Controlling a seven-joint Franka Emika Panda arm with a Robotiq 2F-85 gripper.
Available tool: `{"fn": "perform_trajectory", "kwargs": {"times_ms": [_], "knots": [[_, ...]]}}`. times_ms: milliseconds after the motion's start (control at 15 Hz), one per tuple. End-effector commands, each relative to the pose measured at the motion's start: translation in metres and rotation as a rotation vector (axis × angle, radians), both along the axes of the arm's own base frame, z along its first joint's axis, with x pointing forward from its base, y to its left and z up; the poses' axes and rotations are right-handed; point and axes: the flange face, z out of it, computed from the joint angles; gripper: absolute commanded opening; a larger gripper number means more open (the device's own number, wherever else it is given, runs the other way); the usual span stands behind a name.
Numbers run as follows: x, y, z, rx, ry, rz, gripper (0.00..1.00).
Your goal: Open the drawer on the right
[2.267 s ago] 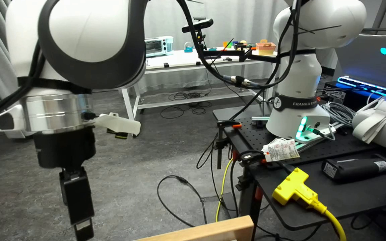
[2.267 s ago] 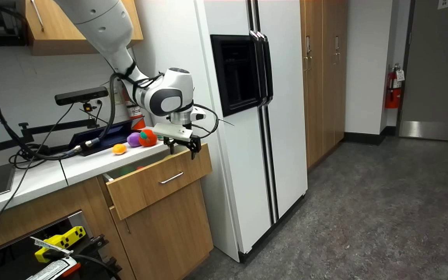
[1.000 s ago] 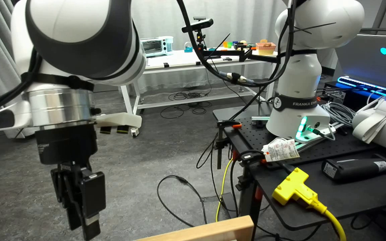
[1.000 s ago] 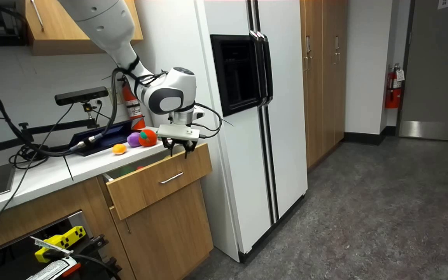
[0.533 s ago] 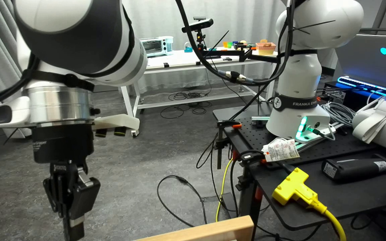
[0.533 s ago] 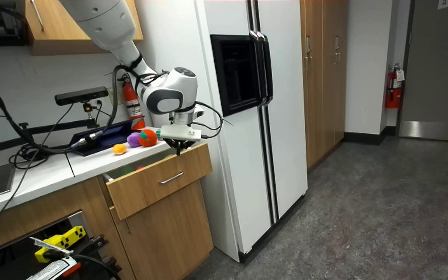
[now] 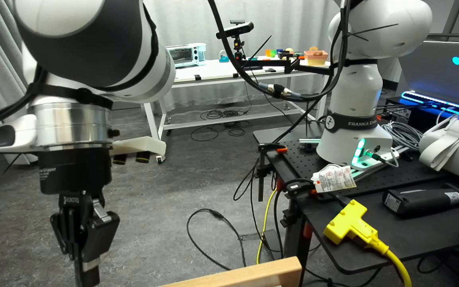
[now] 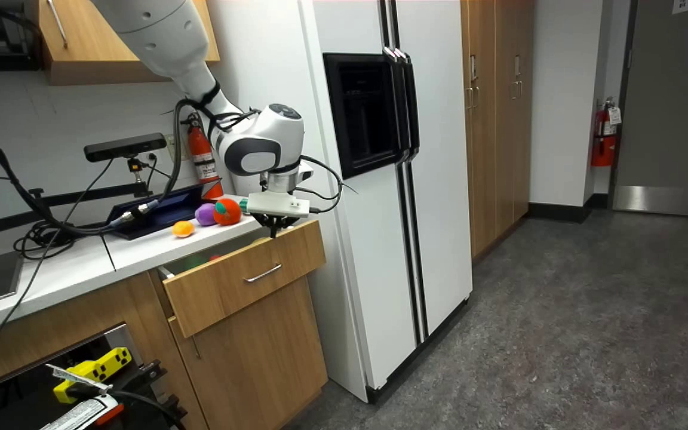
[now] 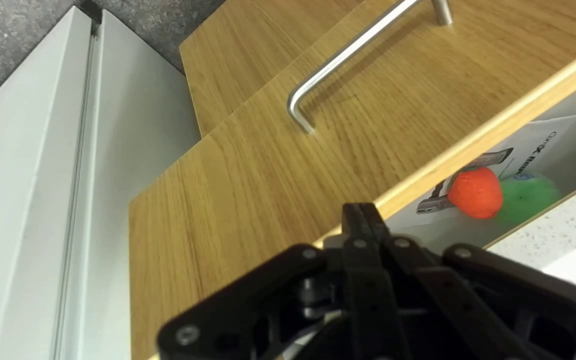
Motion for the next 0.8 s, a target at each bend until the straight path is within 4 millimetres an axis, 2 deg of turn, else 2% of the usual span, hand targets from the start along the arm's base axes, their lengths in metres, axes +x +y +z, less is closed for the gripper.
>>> {"fn": "perform_trajectory", "kwargs": {"times_ms": [0, 400, 467, 733], "knots": [[0.0019, 0.0009, -0.0001, 0.002, -0.014, 0.014, 0.0], [0.0029, 0.0072, -0.0043, 0.057, -0.016, 0.073, 0.0], [-0.0005, 0.006, -0.0047, 0.012, -0.015, 0.051, 0.01], [-0.0004, 0.0083, -0.007, 0.02, -0.015, 0.059, 0.01]]}}
